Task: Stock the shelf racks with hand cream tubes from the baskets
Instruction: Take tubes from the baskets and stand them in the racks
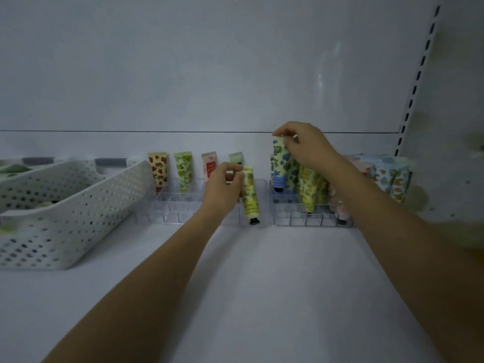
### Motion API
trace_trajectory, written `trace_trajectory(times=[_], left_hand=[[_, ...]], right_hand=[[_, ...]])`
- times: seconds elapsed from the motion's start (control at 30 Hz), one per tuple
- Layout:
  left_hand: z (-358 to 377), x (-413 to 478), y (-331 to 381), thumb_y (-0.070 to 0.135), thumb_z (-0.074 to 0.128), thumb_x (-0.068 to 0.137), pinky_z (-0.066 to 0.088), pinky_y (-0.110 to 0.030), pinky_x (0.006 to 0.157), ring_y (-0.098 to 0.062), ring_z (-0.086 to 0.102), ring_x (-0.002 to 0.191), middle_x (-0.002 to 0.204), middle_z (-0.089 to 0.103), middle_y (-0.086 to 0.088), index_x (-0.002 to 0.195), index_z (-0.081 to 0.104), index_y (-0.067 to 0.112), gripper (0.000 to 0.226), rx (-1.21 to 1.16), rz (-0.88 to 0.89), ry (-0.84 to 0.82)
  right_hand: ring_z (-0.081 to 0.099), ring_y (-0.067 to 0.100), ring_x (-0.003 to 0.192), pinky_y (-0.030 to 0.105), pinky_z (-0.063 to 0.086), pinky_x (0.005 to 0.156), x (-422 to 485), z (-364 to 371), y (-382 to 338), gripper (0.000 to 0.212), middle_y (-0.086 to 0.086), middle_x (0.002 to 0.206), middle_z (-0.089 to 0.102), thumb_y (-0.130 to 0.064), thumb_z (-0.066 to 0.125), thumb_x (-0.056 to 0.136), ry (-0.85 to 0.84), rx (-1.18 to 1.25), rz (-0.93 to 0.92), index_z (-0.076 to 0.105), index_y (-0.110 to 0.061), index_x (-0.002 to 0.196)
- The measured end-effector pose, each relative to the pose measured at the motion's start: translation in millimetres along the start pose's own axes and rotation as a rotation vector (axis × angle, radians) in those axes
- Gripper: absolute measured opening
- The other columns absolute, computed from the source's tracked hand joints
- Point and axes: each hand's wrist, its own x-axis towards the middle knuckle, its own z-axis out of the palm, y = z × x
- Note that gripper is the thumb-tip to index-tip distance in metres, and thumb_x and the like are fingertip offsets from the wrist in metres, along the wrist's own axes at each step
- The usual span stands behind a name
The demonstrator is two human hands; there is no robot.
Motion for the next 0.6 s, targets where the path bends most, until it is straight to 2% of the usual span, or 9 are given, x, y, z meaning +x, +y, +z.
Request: trace_trajectory(times=[0.1, 0.27, 0.33, 0.4, 0.5, 0.53, 0.6], left_hand=[[-9, -1, -7, 0.01, 0.048, 0.094, 0.054, -0.036, 0.072, -0.017, 0.055, 0.068, 0.077, 0.056, -0.002, 0.1, 0.054, 0.012, 0.008, 0.013, -0.013, 0.0], [-13, -2, -7, 0.008, 0.048, 0.094, 0.053, -0.024, 0.064, -0.014, 0.053, 0.067, 0.074, 0.054, -0.002, 0.101, 0.054, 0.009, 0.009, 0.007, -0.018, 0.019], [-13, -3, -6, 0.009, 0.049, 0.094, 0.054, -0.028, 0.067, -0.017, 0.055, 0.069, 0.077, 0.056, -0.005, 0.099, 0.055, 0.011, 0.008, -0.004, -0.026, 0.003], [-12, -5, -5, 0.01, 0.05, 0.094, 0.055, -0.033, 0.073, -0.019, 0.056, 0.071, 0.081, 0.059, -0.009, 0.099, 0.056, 0.013, 0.008, -0.024, -0.034, -0.025], [-12, -7, 0, 0.012, 0.051, 0.094, 0.054, -0.025, 0.065, -0.015, 0.055, 0.064, 0.075, 0.059, -0.005, 0.1, 0.056, 0.014, 0.008, -0.058, -0.027, -0.058], [-12, -8, 2, 0.012, 0.052, 0.093, 0.053, -0.023, 0.062, -0.014, 0.055, 0.063, 0.075, 0.059, -0.005, 0.099, 0.055, 0.013, 0.007, -0.073, -0.024, -0.064], [-10, -9, 6, 0.013, 0.053, 0.093, 0.053, -0.021, 0.061, -0.015, 0.056, 0.065, 0.076, 0.06, -0.007, 0.095, 0.054, 0.014, 0.003, -0.105, -0.022, -0.075]], right_hand=[[0.048, 0.013, 0.093, 0.013, 0.033, 0.068, 1, 6, 6, 0.031, 0.008, 0.122, 0.054, -0.003, 0.037, 0.096, -0.062, -0.031, 0.008, 0.058, -0.012, 0.118], [0.051, 0.018, 0.104, 0.02, 0.036, 0.08, -3, 12, 11, 0.03, 0.01, 0.122, 0.055, -0.004, 0.039, 0.096, -0.138, -0.124, -0.007, 0.057, -0.01, 0.119], [0.053, 0.022, 0.109, 0.022, 0.037, 0.084, -3, 13, 12, 0.03, 0.012, 0.123, 0.055, -0.005, 0.042, 0.095, -0.182, -0.198, -0.042, 0.058, -0.009, 0.119], [0.052, 0.022, 0.109, 0.025, 0.038, 0.087, -3, 11, 11, 0.029, 0.011, 0.122, 0.052, -0.007, 0.046, 0.093, -0.142, -0.245, -0.07, 0.058, -0.009, 0.12], [0.054, 0.015, 0.097, 0.023, 0.042, 0.085, -5, 2, -2, 0.025, 0.006, 0.112, 0.056, -0.012, 0.05, 0.093, 0.003, -0.157, -0.105, 0.062, -0.011, 0.115], [0.054, 0.011, 0.094, 0.021, 0.042, 0.083, -8, -1, -8, 0.024, 0.002, 0.108, 0.058, -0.014, 0.052, 0.092, 0.006, -0.093, -0.098, 0.063, -0.012, 0.113], [0.056, 0.009, 0.09, 0.02, 0.044, 0.082, -13, -4, -21, 0.022, -0.003, 0.102, 0.061, -0.022, 0.057, 0.091, -0.093, 0.011, -0.058, 0.065, -0.015, 0.111]])
